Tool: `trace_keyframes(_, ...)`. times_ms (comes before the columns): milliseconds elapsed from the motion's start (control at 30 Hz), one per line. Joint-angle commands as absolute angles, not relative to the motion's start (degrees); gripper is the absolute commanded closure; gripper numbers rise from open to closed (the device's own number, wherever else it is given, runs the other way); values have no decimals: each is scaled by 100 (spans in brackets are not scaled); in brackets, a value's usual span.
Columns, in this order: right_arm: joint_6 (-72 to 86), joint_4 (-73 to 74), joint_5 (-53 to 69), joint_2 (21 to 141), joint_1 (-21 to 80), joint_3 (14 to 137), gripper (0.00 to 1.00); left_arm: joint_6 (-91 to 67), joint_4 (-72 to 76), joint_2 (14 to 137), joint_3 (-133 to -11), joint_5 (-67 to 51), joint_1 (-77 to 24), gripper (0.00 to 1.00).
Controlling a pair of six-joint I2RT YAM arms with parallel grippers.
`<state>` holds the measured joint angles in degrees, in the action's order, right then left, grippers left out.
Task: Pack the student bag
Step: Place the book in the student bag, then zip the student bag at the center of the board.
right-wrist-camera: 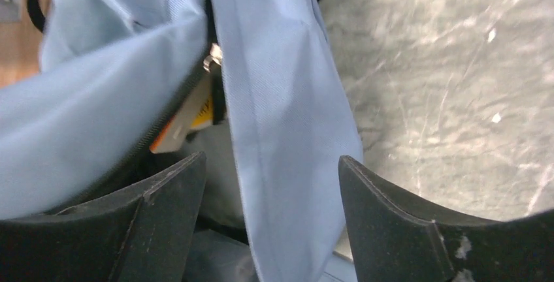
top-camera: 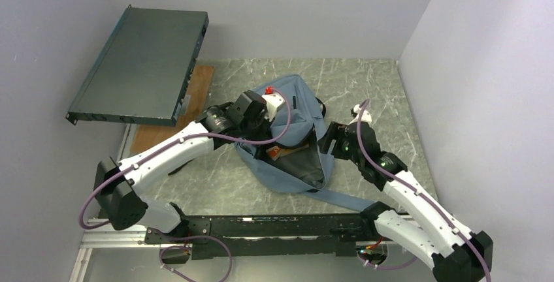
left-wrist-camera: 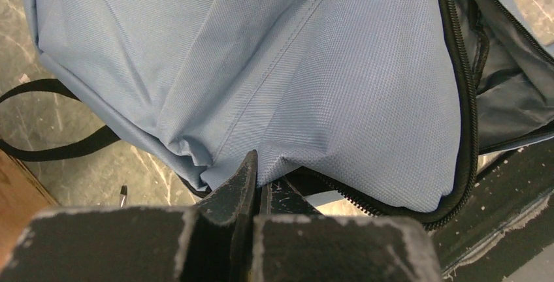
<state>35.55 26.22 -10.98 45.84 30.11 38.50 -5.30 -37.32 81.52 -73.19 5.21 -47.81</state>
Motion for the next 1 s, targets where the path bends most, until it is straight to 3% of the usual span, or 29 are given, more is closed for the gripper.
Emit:
trace_keyframes(0, 3731, 1923, 226, 4654, 2883, 3331, 27, -469, -4237, 7712, -7206, 295, -4692, 100)
trace_keyframes(100, 4015, 1112, 1027, 4761, 2896, 2884, 31, -701, -3907, 7608, -7106, -384, -4693, 99)
trace_keyframes(200, 4118, 846, 1252, 4899, 2941, 2813, 33, -1252, -3080, 7794, -6838, -2061, -4697, 90)
trace_keyframes(333, 3360, 2010, 218, 4761, 2948, 3676, 29, -2017, -2323, 7576, -6333, -2345, -4718, 54)
trace_keyframes(467, 2474, 3098, -662, 4809, 2953, 4631, 15, -1927, -2474, 7045, -6283, -2082, -4718, 30)
trace_keyframes(633, 1673, 3546, -826, 5224, 3127, 5489, 11, -1604, -3463, 6406, -6594, -959, -4678, 24)
trace_keyframes(800, 1547, 3270, -981, 5701, 4170, 6066, 9, -2032, -3807, 5381, -6273, 420, -4616, 20)
trace_keyframes(967, 2069, 2375, 54, 6639, 4863, 6152, 13, -2620, -3767, 4613, -5549, 974, -4563, 16)
